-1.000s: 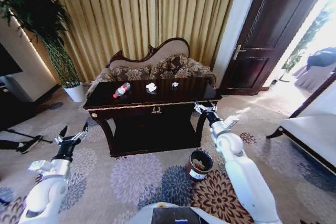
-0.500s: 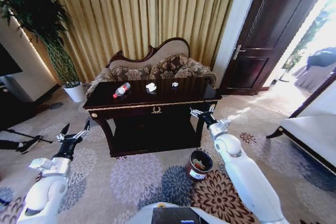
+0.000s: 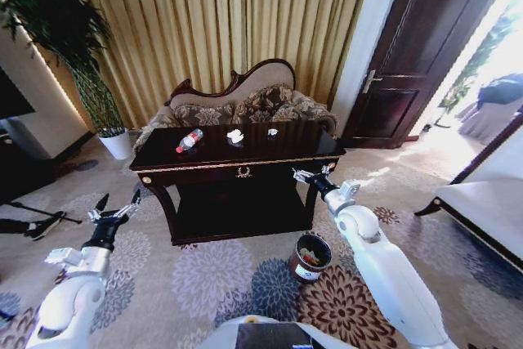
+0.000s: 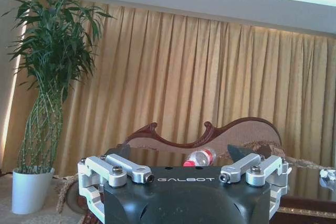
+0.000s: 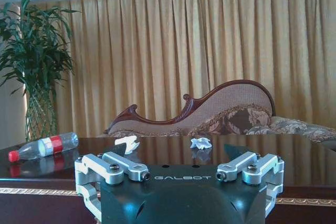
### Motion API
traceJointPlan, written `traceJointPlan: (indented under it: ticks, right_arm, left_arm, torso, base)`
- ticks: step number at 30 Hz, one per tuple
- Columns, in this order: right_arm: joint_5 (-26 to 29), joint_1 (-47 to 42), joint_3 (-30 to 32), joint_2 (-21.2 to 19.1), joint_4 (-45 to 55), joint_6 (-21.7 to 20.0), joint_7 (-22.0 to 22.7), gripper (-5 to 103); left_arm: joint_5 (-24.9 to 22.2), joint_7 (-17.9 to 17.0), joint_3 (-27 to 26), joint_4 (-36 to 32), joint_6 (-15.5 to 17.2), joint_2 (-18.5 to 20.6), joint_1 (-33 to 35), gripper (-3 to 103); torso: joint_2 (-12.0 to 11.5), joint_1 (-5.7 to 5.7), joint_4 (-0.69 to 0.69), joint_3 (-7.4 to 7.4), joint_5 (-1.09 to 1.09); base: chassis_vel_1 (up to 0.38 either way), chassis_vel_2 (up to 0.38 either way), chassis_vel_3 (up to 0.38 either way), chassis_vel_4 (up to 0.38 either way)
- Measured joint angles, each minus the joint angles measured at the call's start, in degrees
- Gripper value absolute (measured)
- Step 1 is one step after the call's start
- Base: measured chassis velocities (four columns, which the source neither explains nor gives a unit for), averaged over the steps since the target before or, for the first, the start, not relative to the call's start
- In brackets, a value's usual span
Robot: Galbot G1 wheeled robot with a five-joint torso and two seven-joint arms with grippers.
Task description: Move to the front of the table and place the trash on the table into the trash bin.
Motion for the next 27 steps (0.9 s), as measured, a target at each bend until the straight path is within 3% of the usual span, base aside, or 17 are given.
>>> traceJointPlan:
  ticks: [27]
  right_arm:
    - [0.02, -0.33, -0.09, 0.40, 0.74, -1.37, 2.22, 100]
  left_arm:
    - [0.12, 0.59, 0.39, 0.62, -0.14, -0.44, -0.13, 100]
  torso:
    - [-0.01, 0.02, 0.00, 0.01, 0.00]
  base:
    - [-0.190, 0.193, 0.195, -0.193]
